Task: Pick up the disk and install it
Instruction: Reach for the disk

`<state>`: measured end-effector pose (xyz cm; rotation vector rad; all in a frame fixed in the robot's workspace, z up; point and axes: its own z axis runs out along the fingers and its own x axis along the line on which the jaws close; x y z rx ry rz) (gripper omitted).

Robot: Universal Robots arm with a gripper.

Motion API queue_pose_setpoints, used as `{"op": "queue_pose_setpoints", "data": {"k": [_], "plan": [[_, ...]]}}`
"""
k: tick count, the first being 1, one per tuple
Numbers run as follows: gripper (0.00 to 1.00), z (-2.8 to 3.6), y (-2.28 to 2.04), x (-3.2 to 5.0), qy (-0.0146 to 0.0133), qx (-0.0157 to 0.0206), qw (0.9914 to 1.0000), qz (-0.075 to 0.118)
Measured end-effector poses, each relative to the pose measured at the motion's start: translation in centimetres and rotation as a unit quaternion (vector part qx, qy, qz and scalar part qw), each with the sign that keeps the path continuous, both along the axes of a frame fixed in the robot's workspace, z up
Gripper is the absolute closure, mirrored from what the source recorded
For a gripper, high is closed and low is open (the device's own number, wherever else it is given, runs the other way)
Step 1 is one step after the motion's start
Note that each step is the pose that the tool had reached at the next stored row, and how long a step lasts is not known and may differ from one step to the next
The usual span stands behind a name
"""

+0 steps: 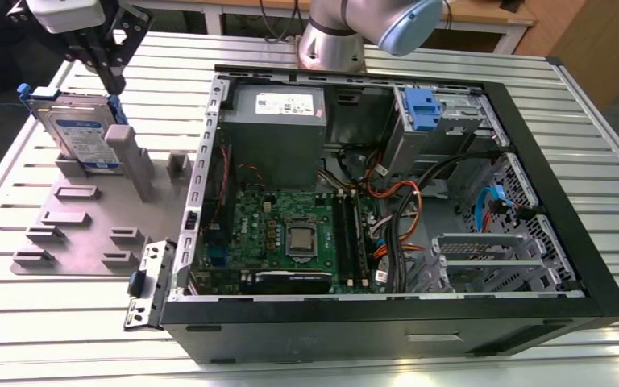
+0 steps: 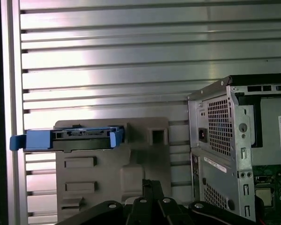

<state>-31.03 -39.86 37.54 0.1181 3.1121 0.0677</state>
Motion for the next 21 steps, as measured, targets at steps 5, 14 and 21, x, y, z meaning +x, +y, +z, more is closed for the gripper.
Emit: {"op": "queue_pose_setpoints", "data": {"k": [5,14,21], "plan": [[0.89,0.00,0.00,-0.17,0.0000,0.0000,1.00000,0.000],[0.89,0.00,0.00,-0.36,0.0001,0.0000,1.00000,0.000],[0.89,-0.05,0.00,-1.24,0.0000,0.0000,1.00000,0.000]]}}
